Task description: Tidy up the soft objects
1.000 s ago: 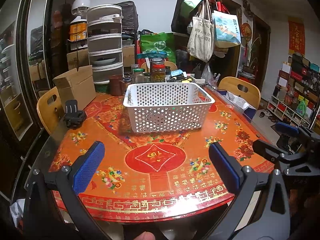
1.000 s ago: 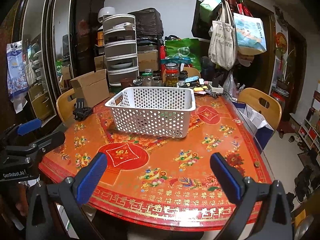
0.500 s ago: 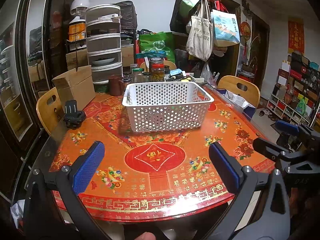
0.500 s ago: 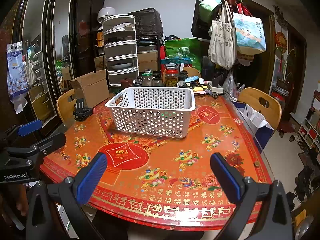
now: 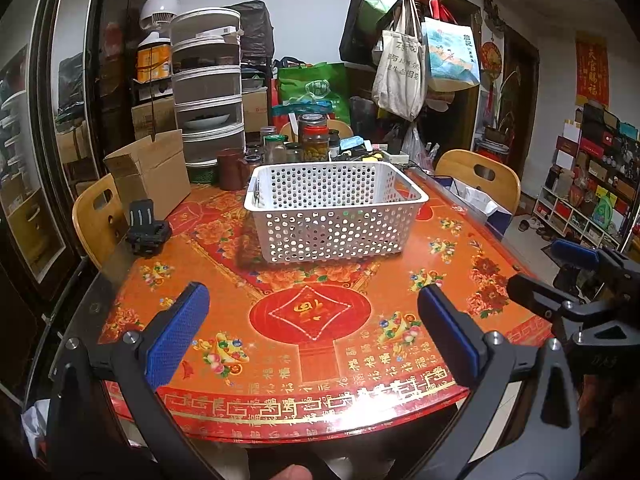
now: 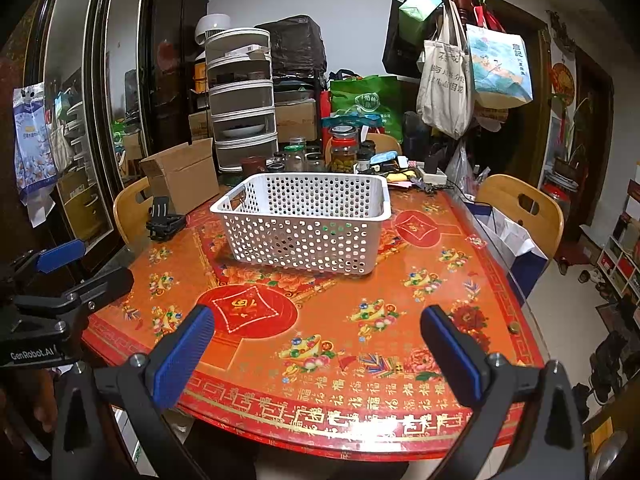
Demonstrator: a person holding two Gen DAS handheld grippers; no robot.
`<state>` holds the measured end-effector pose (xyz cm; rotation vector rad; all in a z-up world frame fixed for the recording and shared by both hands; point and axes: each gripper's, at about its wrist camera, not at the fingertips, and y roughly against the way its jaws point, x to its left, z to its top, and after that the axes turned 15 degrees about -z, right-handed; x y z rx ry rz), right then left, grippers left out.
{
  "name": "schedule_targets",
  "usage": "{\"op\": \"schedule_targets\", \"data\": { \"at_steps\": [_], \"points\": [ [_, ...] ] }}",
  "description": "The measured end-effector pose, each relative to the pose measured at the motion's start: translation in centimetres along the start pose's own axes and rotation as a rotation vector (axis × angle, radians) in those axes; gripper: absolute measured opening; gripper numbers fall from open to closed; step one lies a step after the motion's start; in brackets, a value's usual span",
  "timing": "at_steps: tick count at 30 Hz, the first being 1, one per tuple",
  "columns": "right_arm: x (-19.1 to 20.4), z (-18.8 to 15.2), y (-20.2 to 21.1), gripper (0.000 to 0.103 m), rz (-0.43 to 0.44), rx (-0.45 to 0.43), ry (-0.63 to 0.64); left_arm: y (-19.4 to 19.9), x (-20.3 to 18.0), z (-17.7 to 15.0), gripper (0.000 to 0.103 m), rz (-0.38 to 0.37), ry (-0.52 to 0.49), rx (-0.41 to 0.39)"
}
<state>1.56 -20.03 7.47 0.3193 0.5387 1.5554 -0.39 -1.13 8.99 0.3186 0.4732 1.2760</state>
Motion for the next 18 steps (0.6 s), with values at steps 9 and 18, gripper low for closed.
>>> {"op": "schedule_targets", "data": {
  "at_steps": [9, 18],
  "points": [
    [0.04, -0.08, 0.0, 0.102, -0.001, 0.002, 0.001, -0.08, 0.01, -0.17, 0.103, -0.003, -0.001, 0.001],
    [0.16, -0.16, -0.04, 0.102, 0.0, 0.004, 0.001, -0.12, 0.1, -0.51, 0.103, -0.007, -0.016, -0.003]
  ]
}}
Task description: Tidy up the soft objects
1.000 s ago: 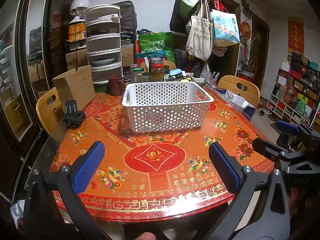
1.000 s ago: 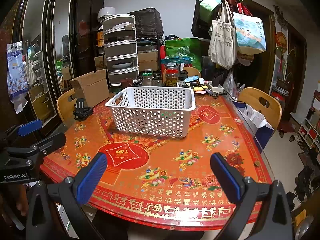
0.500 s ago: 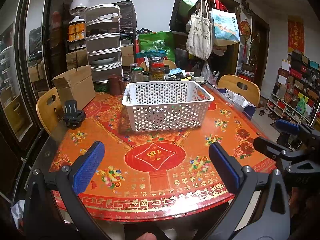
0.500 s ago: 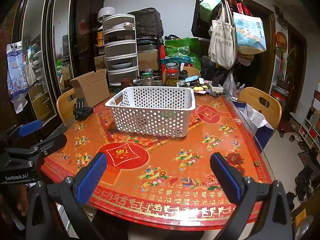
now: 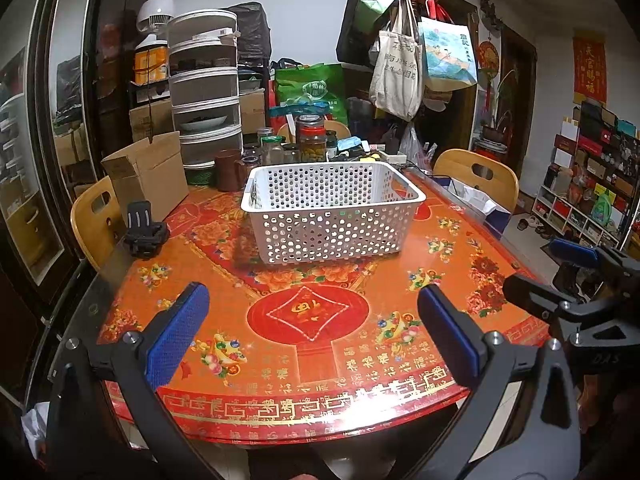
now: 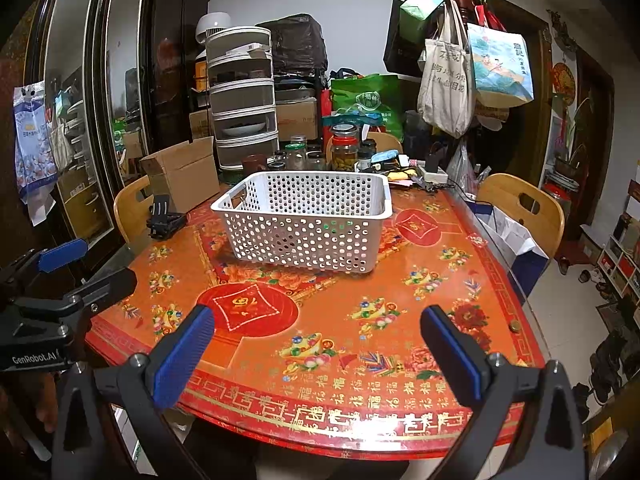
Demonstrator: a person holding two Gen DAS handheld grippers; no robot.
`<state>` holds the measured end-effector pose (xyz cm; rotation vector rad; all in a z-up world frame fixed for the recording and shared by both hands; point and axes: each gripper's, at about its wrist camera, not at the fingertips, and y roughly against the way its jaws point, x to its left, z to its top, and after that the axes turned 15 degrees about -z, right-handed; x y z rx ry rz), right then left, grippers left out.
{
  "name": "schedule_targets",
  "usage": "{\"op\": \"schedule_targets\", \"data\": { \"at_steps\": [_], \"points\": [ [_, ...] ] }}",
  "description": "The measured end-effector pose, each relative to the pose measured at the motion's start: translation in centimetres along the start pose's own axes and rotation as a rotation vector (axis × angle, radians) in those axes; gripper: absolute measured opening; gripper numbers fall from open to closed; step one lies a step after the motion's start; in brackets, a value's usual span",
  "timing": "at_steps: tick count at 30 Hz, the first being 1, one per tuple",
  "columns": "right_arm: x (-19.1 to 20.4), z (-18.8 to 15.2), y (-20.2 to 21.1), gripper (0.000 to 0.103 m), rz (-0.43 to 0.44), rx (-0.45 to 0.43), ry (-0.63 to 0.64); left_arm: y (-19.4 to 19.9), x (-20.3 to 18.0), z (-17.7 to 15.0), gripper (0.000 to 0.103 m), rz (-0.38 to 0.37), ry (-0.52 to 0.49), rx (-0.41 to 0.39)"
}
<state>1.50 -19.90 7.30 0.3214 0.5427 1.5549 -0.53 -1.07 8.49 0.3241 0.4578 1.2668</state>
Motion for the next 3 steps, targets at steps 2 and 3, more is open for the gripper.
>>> {"op": "schedule_targets", "data": {
  "at_steps": [2, 3],
  "points": [
    [0.06, -0.06, -0.02, 0.102, 0.0, 0.002, 0.0, -0.1, 0.05, 0.01, 0.103, 0.007, -0.001, 0.002],
    [0.11, -0.15, -0.08, 0.102, 0.003, 0.004, -0.002, -0.21, 0.16, 0.01, 0.103, 0.01, 0.0, 0.005]
  ]
}}
